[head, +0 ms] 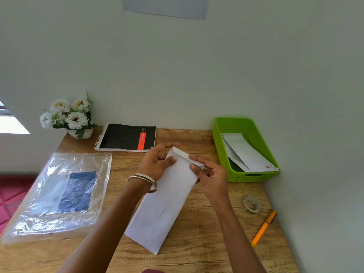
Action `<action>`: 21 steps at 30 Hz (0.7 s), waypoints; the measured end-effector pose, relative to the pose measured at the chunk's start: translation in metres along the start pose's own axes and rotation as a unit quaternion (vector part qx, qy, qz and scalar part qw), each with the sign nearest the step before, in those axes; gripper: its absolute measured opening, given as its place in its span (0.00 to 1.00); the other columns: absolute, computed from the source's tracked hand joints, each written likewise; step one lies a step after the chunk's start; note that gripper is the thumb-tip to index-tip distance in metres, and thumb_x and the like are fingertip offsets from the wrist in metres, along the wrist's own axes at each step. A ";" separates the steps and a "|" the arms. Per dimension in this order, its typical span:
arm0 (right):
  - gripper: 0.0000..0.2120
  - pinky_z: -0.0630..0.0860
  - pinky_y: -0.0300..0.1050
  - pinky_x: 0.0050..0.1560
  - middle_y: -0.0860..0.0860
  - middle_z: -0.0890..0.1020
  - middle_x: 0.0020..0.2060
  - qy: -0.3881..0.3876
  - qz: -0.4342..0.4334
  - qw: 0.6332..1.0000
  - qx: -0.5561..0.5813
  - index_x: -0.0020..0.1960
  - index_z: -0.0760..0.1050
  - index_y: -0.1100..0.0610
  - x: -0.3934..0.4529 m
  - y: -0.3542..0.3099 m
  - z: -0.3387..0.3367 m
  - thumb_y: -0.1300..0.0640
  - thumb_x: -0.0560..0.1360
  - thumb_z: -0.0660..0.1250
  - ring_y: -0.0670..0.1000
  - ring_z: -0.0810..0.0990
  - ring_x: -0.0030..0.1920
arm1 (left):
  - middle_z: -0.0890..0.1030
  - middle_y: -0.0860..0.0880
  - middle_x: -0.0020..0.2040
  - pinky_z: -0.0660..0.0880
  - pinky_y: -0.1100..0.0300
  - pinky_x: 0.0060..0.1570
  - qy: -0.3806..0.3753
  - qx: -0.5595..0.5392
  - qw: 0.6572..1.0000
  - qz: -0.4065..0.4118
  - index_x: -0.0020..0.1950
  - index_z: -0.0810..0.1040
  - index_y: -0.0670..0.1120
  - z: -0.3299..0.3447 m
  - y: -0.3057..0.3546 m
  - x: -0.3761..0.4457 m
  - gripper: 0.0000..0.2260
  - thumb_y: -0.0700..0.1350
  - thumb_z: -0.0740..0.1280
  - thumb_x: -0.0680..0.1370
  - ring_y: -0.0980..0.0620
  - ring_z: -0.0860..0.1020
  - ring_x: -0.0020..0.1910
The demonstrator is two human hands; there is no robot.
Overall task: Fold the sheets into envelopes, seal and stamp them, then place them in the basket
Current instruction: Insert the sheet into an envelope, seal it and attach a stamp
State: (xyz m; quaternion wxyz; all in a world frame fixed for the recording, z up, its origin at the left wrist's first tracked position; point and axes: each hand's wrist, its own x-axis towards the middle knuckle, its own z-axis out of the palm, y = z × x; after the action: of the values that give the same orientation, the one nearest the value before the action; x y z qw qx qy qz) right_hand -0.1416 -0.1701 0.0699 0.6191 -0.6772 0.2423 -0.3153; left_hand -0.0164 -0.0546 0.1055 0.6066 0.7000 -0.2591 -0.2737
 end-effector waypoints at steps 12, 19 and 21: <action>0.08 0.79 0.57 0.42 0.57 0.85 0.41 -0.007 0.038 0.999 0.037 0.50 0.81 0.53 -0.004 -0.017 0.005 0.58 0.71 0.73 0.54 0.81 0.40 | 0.83 0.52 0.43 0.74 0.66 0.37 0.115 -0.011 0.993 -0.012 0.43 0.82 0.48 0.007 0.004 -0.004 0.02 0.43 0.71 0.72 0.52 0.80 0.43; 0.08 0.81 0.50 0.45 0.52 0.86 0.41 0.000 0.073 0.997 0.010 0.45 0.83 0.56 0.000 -0.038 0.015 0.54 0.69 0.76 0.53 0.84 0.44 | 0.83 0.52 0.43 0.80 0.59 0.40 0.086 0.027 0.996 0.018 0.53 0.79 0.54 0.010 0.012 -0.006 0.14 0.44 0.74 0.69 0.54 0.82 0.41; 0.05 0.80 0.50 0.45 0.52 0.86 0.40 -0.008 0.084 0.996 0.004 0.44 0.84 0.57 0.003 -0.040 0.012 0.56 0.70 0.75 0.53 0.84 0.44 | 0.82 0.53 0.36 0.77 0.64 0.36 0.085 0.022 0.996 0.029 0.50 0.81 0.52 0.008 0.016 -0.007 0.10 0.42 0.73 0.70 0.58 0.81 0.35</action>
State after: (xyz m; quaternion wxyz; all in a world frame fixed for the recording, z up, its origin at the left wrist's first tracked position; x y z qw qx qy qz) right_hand -0.1333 -0.1594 0.1096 0.6480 -0.6543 0.2924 -0.2580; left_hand -0.0281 -0.0574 0.1206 0.6183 0.7265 -0.2325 -0.1894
